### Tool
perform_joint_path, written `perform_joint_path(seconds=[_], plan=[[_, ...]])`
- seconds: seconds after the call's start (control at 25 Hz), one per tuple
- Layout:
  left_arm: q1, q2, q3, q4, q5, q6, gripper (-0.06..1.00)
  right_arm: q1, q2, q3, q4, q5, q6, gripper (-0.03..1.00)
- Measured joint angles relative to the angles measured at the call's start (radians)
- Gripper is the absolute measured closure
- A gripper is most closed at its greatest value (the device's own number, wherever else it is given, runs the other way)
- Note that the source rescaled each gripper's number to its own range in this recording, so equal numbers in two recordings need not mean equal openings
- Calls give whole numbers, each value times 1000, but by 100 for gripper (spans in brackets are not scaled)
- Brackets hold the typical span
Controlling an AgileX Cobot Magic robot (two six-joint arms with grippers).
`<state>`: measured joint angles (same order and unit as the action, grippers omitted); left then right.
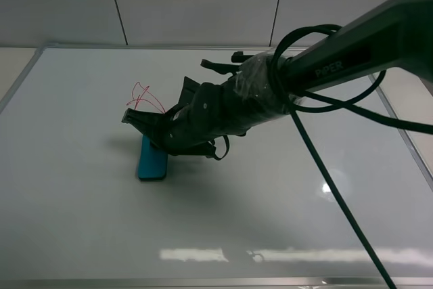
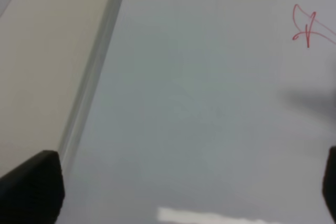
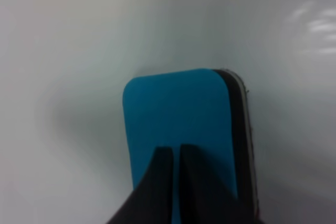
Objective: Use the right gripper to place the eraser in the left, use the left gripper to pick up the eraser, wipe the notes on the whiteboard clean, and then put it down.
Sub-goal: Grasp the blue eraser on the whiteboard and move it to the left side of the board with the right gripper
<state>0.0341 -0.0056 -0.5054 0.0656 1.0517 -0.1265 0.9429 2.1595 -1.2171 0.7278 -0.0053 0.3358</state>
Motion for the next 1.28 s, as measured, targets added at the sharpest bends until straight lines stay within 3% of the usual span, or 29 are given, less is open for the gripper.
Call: perform_joint_path(seconds=[0.24, 0.64, 1.04, 1.28], plan=[[0, 0, 0, 0, 0, 0, -6, 39, 124, -211, 182, 34, 4, 97], [0, 0, 0, 0, 0, 0, -6, 105, 356, -628, 252, 157, 42, 97], [0, 0, 0, 0, 0, 0, -6, 114, 380, -677, 249, 176, 51, 97], [0, 0, 0, 0, 0, 0, -6, 114, 325, -669, 37, 248, 52, 97]])
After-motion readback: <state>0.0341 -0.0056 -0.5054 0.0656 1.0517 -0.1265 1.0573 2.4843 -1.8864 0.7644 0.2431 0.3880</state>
